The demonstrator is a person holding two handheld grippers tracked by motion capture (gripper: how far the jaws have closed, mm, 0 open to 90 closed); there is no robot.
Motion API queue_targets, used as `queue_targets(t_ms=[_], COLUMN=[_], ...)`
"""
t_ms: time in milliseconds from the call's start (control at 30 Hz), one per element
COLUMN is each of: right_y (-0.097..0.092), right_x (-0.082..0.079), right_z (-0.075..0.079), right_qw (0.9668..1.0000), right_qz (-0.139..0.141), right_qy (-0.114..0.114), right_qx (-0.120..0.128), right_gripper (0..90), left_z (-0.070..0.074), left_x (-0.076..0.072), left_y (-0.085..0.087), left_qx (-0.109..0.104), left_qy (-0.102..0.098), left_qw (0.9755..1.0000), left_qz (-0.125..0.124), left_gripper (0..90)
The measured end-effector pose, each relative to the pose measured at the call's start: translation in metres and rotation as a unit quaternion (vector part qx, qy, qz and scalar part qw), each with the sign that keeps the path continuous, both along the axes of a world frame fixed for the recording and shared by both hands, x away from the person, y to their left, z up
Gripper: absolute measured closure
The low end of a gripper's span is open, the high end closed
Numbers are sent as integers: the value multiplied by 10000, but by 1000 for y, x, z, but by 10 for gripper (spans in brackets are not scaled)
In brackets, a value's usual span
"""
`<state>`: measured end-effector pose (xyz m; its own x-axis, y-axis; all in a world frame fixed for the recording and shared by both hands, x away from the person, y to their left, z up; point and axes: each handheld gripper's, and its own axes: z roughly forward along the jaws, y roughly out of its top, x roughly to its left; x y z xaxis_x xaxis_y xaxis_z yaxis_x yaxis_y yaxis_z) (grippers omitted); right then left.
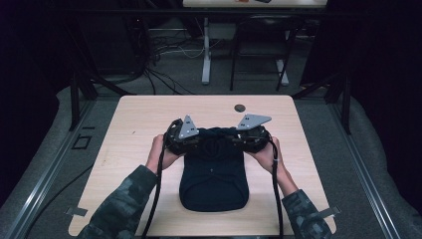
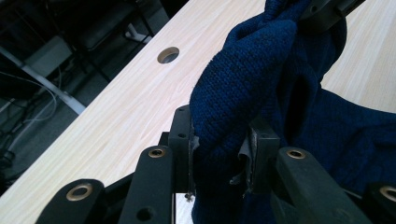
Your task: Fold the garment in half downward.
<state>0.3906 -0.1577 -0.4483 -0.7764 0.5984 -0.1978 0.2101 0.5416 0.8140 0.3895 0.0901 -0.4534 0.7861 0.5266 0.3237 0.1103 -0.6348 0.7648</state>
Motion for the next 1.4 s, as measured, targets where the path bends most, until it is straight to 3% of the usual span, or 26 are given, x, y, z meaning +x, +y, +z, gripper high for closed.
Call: queue_targets(t_ms=[33,67,233,600,767,1033,1233,1400], right_y=[0,-1,-3,-2,-4,-4,-4,-4], right_x=[-1,-1,-2,-12,-16,-22,-27,-29], right_z=[-1,-2,-6,-13,-16,-22,-23,-27], right_qw=[10000,9999,9992,9997,9995,9989,9987,9981], right_qz=[9,-8,56,102,175,308,344,400], right_qy=[36,161,398,166,170,197,159,233], right_qx=[-10,-50,-9,-148,-192,-294,-340,-417], right_gripper=[625,545,554,653,649,650,648,636], left_z=[-1,-1,-2,-6,-9,-16,-16,-19], left_x=[-2,-3,-4,-11,-14,-20,-26,-30], left_y=[-1,-1,1,-1,0,4,4,4], left_qx=[21,59,-62,58,125,47,93,183], left_qy=[-45,-92,-11,-65,54,193,128,177], left_qw=[10000,9999,10000,9999,9998,9996,9996,9995], left_qz=[15,6,-32,-53,-119,-194,-221,-198], left_gripper=[692,693,693,671,638,639,632,568])
